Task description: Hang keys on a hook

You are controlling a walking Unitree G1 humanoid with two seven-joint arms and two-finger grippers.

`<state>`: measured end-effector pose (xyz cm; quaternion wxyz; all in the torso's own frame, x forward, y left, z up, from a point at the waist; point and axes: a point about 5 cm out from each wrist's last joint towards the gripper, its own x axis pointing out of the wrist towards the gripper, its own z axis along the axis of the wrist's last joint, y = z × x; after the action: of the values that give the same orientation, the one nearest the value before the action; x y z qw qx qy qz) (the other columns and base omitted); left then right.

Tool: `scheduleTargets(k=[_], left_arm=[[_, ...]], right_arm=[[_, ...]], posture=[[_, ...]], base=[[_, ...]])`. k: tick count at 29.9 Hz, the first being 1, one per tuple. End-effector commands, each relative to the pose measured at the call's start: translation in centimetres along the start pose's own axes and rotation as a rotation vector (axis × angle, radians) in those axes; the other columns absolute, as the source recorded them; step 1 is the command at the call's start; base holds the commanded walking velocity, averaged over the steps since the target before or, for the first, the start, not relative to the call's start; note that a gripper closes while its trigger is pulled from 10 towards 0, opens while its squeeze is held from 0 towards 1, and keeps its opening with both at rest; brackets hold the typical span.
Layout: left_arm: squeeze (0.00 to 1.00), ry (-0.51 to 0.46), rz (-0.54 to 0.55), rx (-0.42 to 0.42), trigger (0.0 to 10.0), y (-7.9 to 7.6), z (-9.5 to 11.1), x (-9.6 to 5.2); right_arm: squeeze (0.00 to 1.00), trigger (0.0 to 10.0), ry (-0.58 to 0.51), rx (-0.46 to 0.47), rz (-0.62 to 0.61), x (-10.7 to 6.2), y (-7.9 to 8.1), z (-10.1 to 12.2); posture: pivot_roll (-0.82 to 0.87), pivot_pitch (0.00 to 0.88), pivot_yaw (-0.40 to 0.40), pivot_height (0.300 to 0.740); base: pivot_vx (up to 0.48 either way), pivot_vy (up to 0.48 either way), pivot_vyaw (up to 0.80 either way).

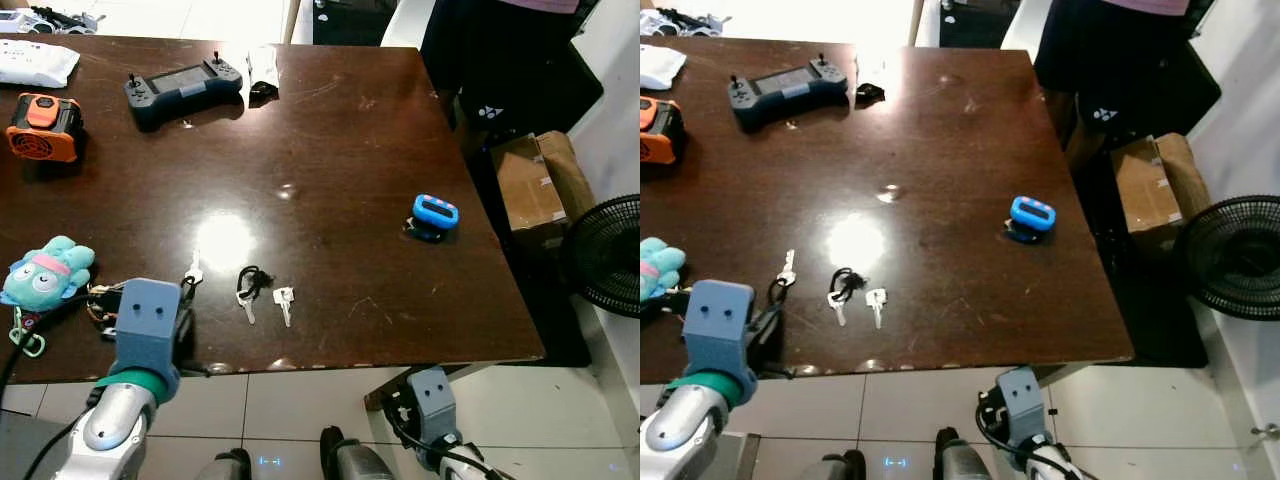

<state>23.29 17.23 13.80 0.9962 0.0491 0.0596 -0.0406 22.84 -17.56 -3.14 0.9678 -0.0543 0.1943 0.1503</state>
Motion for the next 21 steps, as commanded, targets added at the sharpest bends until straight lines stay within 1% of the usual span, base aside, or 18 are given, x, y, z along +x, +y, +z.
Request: scheduleTargets(k=[1,2,3,4,5,6,7,8,10,11,12,14,15,17,18,19,20,21], left_arm=[[0.00,-0.076,-0.049,-0.038,10.0,-0.6,1.2,0.0],[0.00,-0.155,-0.070,-0.041,10.0,-1.1,2.7,0.4],[0.00,-0.155,-0.070,-0.041,10.0,-1.1,2.7,0.4],[0.00,-0.229,-0.085,-0.031,10.0,-1.6,4.1,0.8],[0.00,-0.229,-0.085,-0.031,10.0,-1.6,4.1,0.8],[0.00,-0.308,-0.109,-0.025,10.0,-2.3,5.7,1.1],[0.00,-0.355,-0.123,-0.021,10.0,-2.7,6.6,1.3],[0.00,-0.355,-0.123,-0.021,10.0,-2.7,6.6,1.3],[0.00,-0.458,-0.141,0.002,10.0,-3.8,9.0,2.0],[0.00,-0.458,-0.141,0.002,10.0,-3.8,9.0,2.0],[0.00,-0.487,-0.141,0.009,10.0,-4.1,9.7,2.3],[0.00,-0.487,-0.141,0.009,10.0,-4.1,9.7,2.3],[0.00,-0.513,-0.133,0.016,10.0,-4.5,10.4,3.0],[0.00,-0.498,-0.110,0.021,10.0,-5.1,10.2,4.6],[0.00,-0.498,-0.110,0.021,10.0,-5.1,10.2,4.6],[0.00,-0.474,-0.102,0.037,10.0,-5.2,9.8,5.2],[0.00,-0.440,-0.111,0.050,10.0,-5.3,9.1,5.4],[0.00,-0.440,-0.111,0.050,10.0,-5.3,9.1,5.4]], right_arm=[[0.00,10.0,-0.016,0.002,-0.005,0.3,-0.2,0.6],[0.00,10.0,-0.033,0.005,-0.008,0.5,-0.3,0.9],[0.00,10.0,-0.033,0.005,-0.008,0.5,-0.3,0.9],[0.00,10.0,-0.060,0.010,-0.009,0.6,-0.3,1.4],[0.00,10.0,-0.060,0.010,-0.009,0.6,-0.3,1.4],[0.00,10.0,-0.101,0.015,-0.016,0.9,-0.4,2.2],[0.00,10.0,-0.128,0.018,-0.022,1.0,-0.5,2.7],[0.00,10.0,-0.128,0.018,-0.022,1.0,-0.5,2.7],[0.00,10.0,-0.249,0.038,-0.058,1.4,-0.7,5.0],[0.00,10.0,-0.249,0.038,-0.058,1.4,-0.7,5.0],[0.00,10.0,-0.305,0.058,-0.074,1.5,-0.8,6.1],[0.00,10.0,-0.305,0.058,-0.074,1.5,-0.8,6.1],[0.00,10.0,-0.362,0.085,-0.084,1.6,-0.8,7.2],[0.00,10.0,-0.483,0.095,-0.101,1.8,-0.7,10.3],[0.00,10.0,-0.483,0.095,-0.101,1.8,-0.7,10.3],[0.00,10.0,-0.531,0.099,-0.104,1.8,-0.8,11.6],[0.00,10.0,-0.582,0.101,-0.106,1.7,-0.9,13.2],[0.00,10.0,-0.582,0.101,-0.106,1.7,-0.9,13.2]], posture=[[-0.01,0.162,-0.003,0.740],[-0.01,0.160,-0.004,0.740],[-0.01,0.160,-0.004,0.740],[-0.01,0.159,-0.006,0.740],[-0.01,0.159,-0.006,0.740],[-0.02,0.156,-0.008,0.740],[-0.02,0.156,-0.008,0.740],[-0.02,0.156,-0.008,0.740],[-0.02,0.156,-0.011,0.740],[-0.02,0.156,-0.011,0.740],[-0.02,0.156,-0.011,0.740],[-0.02,0.156,-0.011,0.740],[-0.02,0.156,-0.013,0.740],[-0.04,0.150,-0.011,0.740],[-0.04,0.150,-0.011,0.740],[-0.05,0.149,-0.007,0.740],[-0.06,0.150,-0.005,0.740],[-0.06,0.150,-0.005,0.740]], base=[[0.000,0.000,0.00],[0.000,0.000,0.00],[0.000,0.000,0.00],[0.000,0.000,0.00],[0.000,0.000,0.00],[0.000,0.000,0.00],[0.000,0.000,0.00],[0.000,0.000,0.00],[0.000,0.000,0.00],[0.000,0.000,0.00],[0.000,0.000,0.00],[0.000,0.000,0.00],[0.000,0.000,0.00],[0.000,0.000,0.00],[0.000,0.000,0.00],[0.000,0.000,0.00],[0.000,0.000,0.00],[0.000,0.000,0.00]])
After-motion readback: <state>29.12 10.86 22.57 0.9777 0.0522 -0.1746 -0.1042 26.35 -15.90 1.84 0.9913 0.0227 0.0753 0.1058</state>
